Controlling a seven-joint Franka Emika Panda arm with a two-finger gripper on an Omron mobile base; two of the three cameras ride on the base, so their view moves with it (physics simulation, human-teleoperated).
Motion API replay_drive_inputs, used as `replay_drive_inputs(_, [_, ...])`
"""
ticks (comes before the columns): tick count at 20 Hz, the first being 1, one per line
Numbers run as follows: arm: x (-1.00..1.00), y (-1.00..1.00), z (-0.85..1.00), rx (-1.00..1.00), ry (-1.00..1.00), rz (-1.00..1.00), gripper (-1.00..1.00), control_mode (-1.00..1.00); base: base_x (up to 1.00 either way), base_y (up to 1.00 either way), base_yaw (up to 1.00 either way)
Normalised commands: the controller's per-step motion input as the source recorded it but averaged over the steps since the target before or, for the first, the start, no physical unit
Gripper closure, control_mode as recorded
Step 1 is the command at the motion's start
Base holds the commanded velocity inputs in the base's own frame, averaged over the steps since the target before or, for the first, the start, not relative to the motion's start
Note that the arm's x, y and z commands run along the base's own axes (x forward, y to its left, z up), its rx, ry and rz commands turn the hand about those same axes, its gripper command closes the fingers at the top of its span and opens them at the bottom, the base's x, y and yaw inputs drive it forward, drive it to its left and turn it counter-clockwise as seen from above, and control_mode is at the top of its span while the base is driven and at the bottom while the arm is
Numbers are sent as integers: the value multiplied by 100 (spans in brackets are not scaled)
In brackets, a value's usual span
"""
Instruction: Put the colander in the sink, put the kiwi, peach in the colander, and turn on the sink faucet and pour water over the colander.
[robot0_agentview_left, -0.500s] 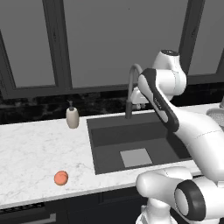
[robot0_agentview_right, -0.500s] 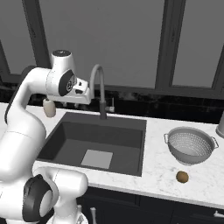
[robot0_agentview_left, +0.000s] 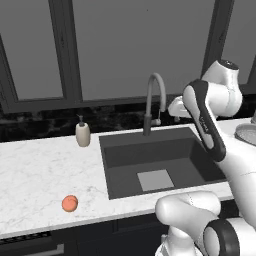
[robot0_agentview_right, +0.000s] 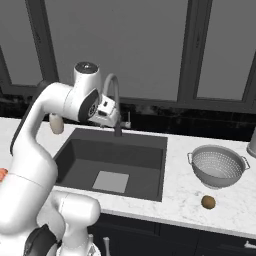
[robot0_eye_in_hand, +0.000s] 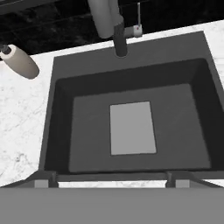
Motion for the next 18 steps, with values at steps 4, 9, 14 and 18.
replay_drive_inputs(4, [-42, -89, 0, 21, -25, -35, -100, -100, 0, 0, 0])
replay_drive_inputs(9, [-26, -100, -9, 13, -3, -44, -100, -100, 0, 0, 0])
replay_drive_inputs(14, [-1, -100, -25, 3, 3, -47, -100, -100, 0, 0, 0])
replay_drive_inputs(18, [0, -100, -19, 0, 26, -41, -100, -100, 0, 0, 0])
